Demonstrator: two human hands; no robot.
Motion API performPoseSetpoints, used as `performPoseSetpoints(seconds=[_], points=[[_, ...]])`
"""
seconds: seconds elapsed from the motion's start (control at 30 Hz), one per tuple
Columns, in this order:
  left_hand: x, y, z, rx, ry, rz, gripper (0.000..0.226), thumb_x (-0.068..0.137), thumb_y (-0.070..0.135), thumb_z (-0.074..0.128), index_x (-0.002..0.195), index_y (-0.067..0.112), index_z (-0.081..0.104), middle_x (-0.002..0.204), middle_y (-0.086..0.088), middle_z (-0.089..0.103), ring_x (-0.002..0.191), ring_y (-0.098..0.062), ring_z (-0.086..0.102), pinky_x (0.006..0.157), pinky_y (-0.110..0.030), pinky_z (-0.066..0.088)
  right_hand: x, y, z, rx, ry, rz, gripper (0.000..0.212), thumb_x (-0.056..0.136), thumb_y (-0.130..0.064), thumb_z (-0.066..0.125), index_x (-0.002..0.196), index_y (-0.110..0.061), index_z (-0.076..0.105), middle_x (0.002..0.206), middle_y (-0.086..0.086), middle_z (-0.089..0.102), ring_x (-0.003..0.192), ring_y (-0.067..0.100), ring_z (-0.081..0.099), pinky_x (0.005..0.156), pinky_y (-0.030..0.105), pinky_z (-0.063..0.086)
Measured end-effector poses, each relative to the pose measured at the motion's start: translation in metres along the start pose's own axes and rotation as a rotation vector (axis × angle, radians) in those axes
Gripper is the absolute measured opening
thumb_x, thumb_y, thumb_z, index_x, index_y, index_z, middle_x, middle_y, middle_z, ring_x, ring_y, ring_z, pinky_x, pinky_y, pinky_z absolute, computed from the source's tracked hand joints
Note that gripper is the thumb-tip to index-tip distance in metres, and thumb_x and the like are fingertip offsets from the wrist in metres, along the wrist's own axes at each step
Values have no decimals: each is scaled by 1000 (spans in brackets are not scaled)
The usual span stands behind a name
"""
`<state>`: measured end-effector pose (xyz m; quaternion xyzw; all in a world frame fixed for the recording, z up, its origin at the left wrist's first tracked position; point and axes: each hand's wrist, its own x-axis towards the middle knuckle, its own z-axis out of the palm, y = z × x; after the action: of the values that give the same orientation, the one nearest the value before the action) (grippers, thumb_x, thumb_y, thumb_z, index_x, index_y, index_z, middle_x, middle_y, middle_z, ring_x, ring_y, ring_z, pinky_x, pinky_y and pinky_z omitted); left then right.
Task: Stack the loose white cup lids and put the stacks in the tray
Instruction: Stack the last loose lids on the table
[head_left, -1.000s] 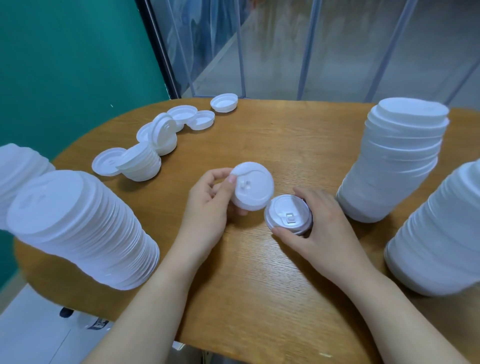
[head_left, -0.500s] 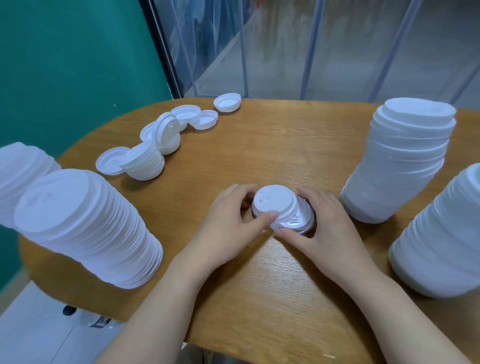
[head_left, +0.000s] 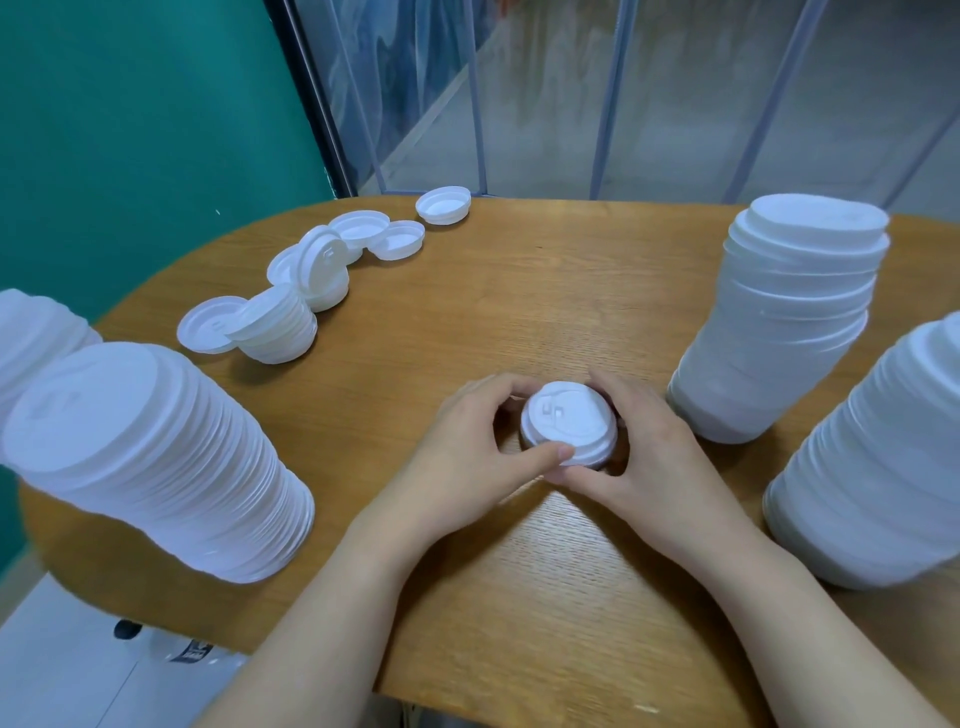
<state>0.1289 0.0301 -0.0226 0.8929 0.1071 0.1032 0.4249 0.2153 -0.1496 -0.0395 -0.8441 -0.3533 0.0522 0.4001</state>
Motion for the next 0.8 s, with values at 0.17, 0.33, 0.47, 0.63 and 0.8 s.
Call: performPoseSetpoints(seconds=[0.17, 0.33, 0.47, 0.63, 0.8], points=[[0, 0, -1, 32, -11, -6, 47, 78, 32, 88, 121, 31, 68, 113, 20, 67, 113, -1, 56, 105, -31, 43, -1, 0, -4, 25, -18, 0, 94, 66, -39, 95, 146, -20, 48, 125, -25, 48, 115, -14, 41, 99, -3, 23], [0, 0, -2, 47, -18, 6, 48, 79, 33, 87, 123, 33, 68, 114, 23, 65, 114, 0, 54, 107, -33, 42, 0, -1, -6, -26, -39, -20, 79, 77, -47, 85, 144, -20, 53, 135, -15, 54, 124, -6, 41, 101, -2, 22], [-1, 1, -4, 53, -32, 27, 44, 82, 33, 85, 122, 38, 67, 110, 27, 63, 112, 0, 53, 107, -33, 40, 0, -1, -5, -62, -38, -20, 78, 80, -50, 81, 146, -22, 51, 133, -20, 48, 125, -8, 32, 99, -5, 16], [0, -1, -3, 57, -40, 34, 44, 83, 37, 84, 123, 41, 66, 111, 26, 64, 113, -1, 53, 105, -34, 42, 0, 2, -8, -90, -72, 27, 84, 79, -56, 78, 152, -29, 45, 141, -23, 47, 134, -9, 26, 102, 4, 21], [2, -4, -4, 41, -47, 5, 46, 81, 40, 84, 124, 38, 68, 112, 23, 64, 115, -4, 54, 104, -37, 46, 2, 2, -8, -54, -72, 70, 84, 78, -56, 80, 152, -37, 43, 139, -20, 39, 128, -13, 27, 104, 10, 19]])
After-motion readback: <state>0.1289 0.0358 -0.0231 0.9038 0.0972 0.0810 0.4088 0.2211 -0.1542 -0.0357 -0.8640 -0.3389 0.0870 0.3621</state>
